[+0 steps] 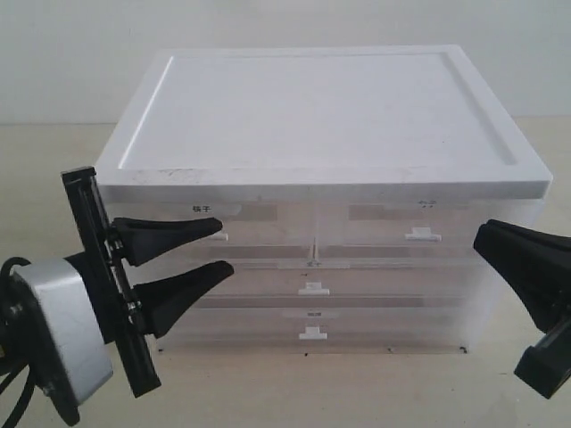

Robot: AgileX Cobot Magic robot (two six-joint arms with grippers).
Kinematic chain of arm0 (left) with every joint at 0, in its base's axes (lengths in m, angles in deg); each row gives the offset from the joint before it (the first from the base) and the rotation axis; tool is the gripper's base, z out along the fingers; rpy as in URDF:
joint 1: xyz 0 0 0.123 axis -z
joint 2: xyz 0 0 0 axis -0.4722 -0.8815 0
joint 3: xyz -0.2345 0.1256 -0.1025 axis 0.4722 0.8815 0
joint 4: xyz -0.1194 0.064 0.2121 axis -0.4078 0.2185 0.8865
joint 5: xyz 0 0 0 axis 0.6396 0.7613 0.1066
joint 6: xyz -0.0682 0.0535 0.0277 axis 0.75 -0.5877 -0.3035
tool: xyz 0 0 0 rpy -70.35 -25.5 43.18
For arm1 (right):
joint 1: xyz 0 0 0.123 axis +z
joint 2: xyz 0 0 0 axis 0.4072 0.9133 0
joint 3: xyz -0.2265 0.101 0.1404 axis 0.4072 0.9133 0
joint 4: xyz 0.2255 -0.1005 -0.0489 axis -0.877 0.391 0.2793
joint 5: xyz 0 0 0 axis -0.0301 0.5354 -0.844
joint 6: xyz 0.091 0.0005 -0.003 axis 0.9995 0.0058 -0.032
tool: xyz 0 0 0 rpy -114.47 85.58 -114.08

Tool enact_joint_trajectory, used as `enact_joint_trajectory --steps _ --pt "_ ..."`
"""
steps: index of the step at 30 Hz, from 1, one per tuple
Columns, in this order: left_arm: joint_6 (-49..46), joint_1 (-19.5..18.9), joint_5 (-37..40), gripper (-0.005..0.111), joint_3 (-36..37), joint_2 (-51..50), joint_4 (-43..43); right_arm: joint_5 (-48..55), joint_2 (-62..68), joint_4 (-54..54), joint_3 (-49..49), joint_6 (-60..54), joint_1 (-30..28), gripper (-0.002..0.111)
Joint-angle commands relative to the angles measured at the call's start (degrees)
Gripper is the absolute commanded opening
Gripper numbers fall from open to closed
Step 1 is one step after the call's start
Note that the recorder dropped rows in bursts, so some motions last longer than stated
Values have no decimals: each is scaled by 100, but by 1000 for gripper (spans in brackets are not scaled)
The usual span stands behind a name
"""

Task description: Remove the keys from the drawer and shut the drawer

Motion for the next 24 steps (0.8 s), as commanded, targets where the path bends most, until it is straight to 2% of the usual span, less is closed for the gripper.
enact_joint_trajectory --steps 1,5,11,15,19,24 --pt "-484 23 86 36 -60 -66 -276 -63 7 32 -34 -27 6 0" --pt "-498 23 477 33 -167 -220 -385 12 7 32 -34 -41 6 0" --pt "-502 23 78 32 -177 -400 -582 13 7 53 -34 -52 6 0" --pt "-814 23 32 29 -177 -400 -1042 35 7 -4 -71 -221 6 0" --pt "-844 23 -8 28 -177 -400 -1274 847 7 -114 -441 -208 6 0" --pt "-856 23 -8 26 -177 -400 -1235 1073 7 -296 -671 -200 6 0"
